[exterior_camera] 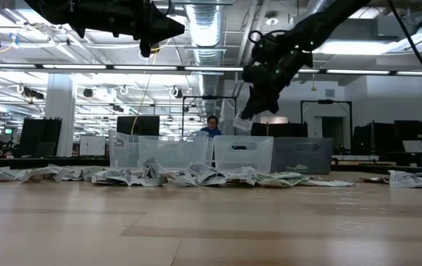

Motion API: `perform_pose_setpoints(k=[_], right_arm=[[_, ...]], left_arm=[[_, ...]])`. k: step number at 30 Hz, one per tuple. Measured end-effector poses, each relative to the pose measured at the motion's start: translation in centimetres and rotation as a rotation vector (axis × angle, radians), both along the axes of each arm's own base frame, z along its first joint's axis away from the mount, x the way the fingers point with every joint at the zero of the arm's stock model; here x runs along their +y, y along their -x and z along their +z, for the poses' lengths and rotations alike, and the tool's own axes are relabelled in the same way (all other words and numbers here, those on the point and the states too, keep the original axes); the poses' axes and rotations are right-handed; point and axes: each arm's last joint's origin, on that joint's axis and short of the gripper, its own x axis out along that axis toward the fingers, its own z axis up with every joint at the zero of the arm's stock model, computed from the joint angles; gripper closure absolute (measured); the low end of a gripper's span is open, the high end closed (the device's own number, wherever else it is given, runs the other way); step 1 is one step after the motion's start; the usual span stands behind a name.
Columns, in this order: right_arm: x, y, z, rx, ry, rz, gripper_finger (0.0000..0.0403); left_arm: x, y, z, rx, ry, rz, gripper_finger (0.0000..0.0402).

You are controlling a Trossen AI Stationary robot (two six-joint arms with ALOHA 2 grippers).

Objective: Pick & Place First Aid Supplies
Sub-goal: Put the alcohol pad into the top right transparent bin

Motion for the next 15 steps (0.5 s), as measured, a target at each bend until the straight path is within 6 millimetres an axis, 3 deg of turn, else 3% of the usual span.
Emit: perform_pose_setpoints(k=[5,11,15], right_arm=[[-0.8,-0.7,2.1,0.038,0.043,0.064,0.0403],[-3.0,-3.4,0.7,0.265,-0.051,0.189,0.0403],[-4.2,-5.1,0.1,0.318,-0.102,0.241,0.0403]], left_arm=[[0.0,0.0,0.0,0.0,0.0,0.0,0.0366],[0.0,0.0,0.0,0.0,0.0,-0.002,0.0366],[0.0,0.0,0.0,0.0,0.0,-0.002,0.0366]])
